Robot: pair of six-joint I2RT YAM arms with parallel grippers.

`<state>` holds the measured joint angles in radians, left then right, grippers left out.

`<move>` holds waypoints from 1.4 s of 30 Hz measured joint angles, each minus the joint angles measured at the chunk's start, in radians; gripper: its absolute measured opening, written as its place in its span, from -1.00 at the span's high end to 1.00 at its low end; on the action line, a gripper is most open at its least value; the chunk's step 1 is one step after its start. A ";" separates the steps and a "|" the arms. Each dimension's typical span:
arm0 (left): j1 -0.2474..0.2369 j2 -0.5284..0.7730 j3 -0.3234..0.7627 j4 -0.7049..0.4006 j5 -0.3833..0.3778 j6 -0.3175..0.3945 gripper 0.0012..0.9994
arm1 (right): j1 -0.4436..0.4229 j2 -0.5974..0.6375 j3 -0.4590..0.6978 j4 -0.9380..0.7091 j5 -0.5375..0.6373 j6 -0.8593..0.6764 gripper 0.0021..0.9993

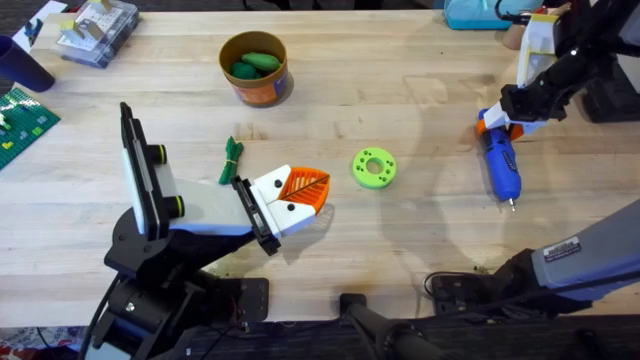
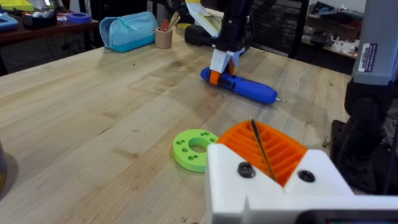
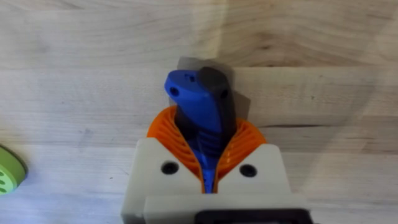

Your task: Pick up the gripper from the table and insert it into the empty holder that is missing its gripper. Then pick up a screw, insert it into the mounting hole, and use the screwdriver to tighten it. Finally, clean up the table by picking up the vegetable and placing it into the bucket.

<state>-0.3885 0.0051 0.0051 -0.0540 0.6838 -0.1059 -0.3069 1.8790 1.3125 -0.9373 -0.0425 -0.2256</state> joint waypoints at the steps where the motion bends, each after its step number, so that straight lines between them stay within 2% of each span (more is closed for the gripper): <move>1: 0.000 0.000 0.000 0.000 0.000 0.000 0.97 | 0.000 0.000 0.000 -0.003 0.000 0.000 0.90; 25: 0.000 0.000 0.000 -0.001 0.000 0.000 0.97 | 0.000 0.000 0.000 0.024 0.000 0.001 0.87; 26: 0.000 0.000 0.000 -0.001 0.000 0.000 0.97 | 0.000 0.000 0.000 0.024 0.000 0.005 0.73; 31: 0.000 0.000 0.000 -0.001 0.000 0.000 0.97 | 0.001 0.000 0.000 0.028 -0.006 0.005 -0.76; 32: 0.000 0.000 0.000 -0.001 0.000 0.000 0.97 | 0.001 0.000 0.000 0.029 -0.007 0.003 -0.92; 34: 0.000 0.000 0.000 -0.001 0.000 0.000 0.97 | 0.003 -0.001 0.000 0.029 -0.008 0.002 -0.99; 42: 0.000 0.000 0.000 -0.001 0.000 0.000 0.97 | 0.003 -0.040 0.000 0.011 -0.018 -0.022 -0.99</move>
<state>-0.3885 0.0053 0.0051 -0.0551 0.6843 -0.1062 -0.3042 1.8391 1.3122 -0.9261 -0.0608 -0.2481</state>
